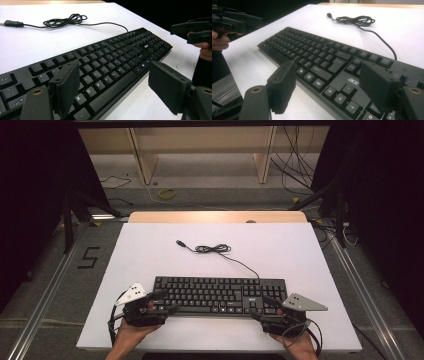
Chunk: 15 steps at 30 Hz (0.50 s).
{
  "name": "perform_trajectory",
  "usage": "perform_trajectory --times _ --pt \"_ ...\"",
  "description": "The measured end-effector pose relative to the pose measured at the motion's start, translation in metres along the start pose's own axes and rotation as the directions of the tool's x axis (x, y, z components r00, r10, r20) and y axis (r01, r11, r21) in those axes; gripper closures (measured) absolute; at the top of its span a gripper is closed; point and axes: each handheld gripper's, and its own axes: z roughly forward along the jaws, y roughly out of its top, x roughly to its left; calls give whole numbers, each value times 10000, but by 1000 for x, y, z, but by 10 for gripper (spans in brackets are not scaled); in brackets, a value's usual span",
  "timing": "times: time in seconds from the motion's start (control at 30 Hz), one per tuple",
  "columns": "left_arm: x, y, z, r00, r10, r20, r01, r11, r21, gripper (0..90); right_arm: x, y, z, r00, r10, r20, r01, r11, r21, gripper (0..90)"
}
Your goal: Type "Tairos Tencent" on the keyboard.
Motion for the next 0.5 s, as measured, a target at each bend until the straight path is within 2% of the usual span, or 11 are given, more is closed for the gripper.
perform_trajectory --times 0.5 --pt "0 0 0 10000 20 -20 -20 10000 -11 248 0 0 0 10000 -8 -8 8 10000 -12 303"
